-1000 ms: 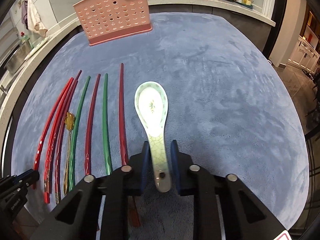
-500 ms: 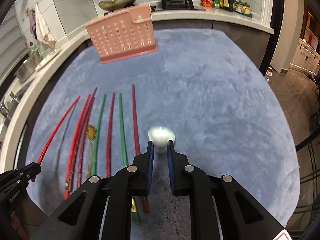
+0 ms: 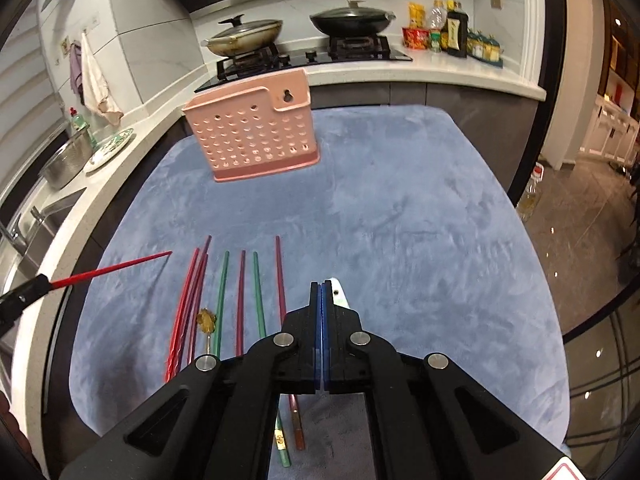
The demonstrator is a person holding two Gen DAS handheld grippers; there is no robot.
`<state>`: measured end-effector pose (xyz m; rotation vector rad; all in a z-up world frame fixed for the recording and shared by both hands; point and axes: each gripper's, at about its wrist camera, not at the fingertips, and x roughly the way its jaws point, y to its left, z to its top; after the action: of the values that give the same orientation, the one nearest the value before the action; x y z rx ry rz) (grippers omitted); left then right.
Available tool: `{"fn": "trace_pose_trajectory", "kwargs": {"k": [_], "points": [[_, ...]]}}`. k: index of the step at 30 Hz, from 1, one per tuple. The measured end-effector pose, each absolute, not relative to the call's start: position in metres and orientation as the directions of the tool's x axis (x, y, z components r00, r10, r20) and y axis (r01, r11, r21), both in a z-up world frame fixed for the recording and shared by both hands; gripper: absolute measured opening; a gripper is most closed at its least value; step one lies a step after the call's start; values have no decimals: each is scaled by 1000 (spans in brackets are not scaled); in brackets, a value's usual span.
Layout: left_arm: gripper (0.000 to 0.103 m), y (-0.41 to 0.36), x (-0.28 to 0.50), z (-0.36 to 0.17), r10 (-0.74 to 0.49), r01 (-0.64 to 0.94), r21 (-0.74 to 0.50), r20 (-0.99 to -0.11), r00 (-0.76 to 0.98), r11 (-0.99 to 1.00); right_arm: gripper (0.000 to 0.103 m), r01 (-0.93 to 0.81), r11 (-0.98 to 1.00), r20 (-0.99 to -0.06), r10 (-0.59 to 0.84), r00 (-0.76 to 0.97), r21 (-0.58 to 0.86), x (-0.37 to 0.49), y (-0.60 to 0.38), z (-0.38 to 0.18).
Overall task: Organize utensils
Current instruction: 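Lift the white spoon toward the pink holder with the right tool while the left carries the red chopstick there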
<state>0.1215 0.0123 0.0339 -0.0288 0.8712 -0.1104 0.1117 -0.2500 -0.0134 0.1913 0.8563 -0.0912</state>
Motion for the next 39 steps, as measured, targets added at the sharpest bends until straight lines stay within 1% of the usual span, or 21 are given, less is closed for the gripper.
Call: {"fn": "trace_pose_trajectory", "kwargs": {"k": [1, 2, 3, 4, 5, 10, 19, 21, 22, 23, 25, 31, 37, 39], "points": [[7, 13, 122, 33, -110, 84, -73, -764, 635, 994, 9, 160, 979, -763, -5, 646, 129, 112, -252, -16], [7, 13, 122, 31, -110, 83, -74, -768, 631, 994, 19, 161, 980, -771, -11, 637, 119, 115, -253, -22], [7, 13, 122, 29, -111, 83, -76, -770, 628, 994, 32, 162, 982, -780, -25, 625, 99, 119, -254, -28], [7, 13, 122, 28, -112, 82, -78, -773, 624, 994, 36, 163, 983, -788, -34, 615, 85, 121, -254, -33], [7, 13, 123, 27, -112, 82, -78, -775, 622, 994, 38, 159, 985, -803, -37, 595, 73, 127, -255, -40], [7, 16, 124, 29, -114, 77, -84, -775, 622, 993, 38, 132, 989, -842, -15, 539, 68, 151, -254, -65], [7, 19, 132, 27, -116, 68, -94, -787, 605, 993, 38, 65, 997, -885, 11, 466, 46, 178, -245, -96], [7, 18, 133, 25, -115, 68, -93, -791, 601, 993, 32, 57, 997, -892, 20, 453, 52, 179, -244, -101], [7, 18, 133, 25, -116, 68, -94, -792, 599, 993, 25, 54, 997, -896, 28, 443, 59, 179, -244, -105], [7, 17, 134, 23, -116, 68, -93, -795, 596, 993, 24, 57, 997, -899, 29, 437, 60, 179, -245, -108], [7, 17, 135, 22, -117, 69, -94, -798, 591, 993, 23, 64, 996, -896, 27, 443, 62, 177, -246, -108], [7, 18, 135, 24, -120, 70, -98, -797, 592, 993, 13, 95, 992, -881, 25, 472, 79, 171, -253, -94], [7, 21, 133, 40, -121, 76, -94, -774, 622, 993, 10, 112, 988, -848, 31, 530, 106, 157, -261, -60], [7, 22, 134, 48, -117, 77, -88, -763, 636, 993, 8, 113, 987, -837, 37, 546, 118, 156, -263, -49]]}}
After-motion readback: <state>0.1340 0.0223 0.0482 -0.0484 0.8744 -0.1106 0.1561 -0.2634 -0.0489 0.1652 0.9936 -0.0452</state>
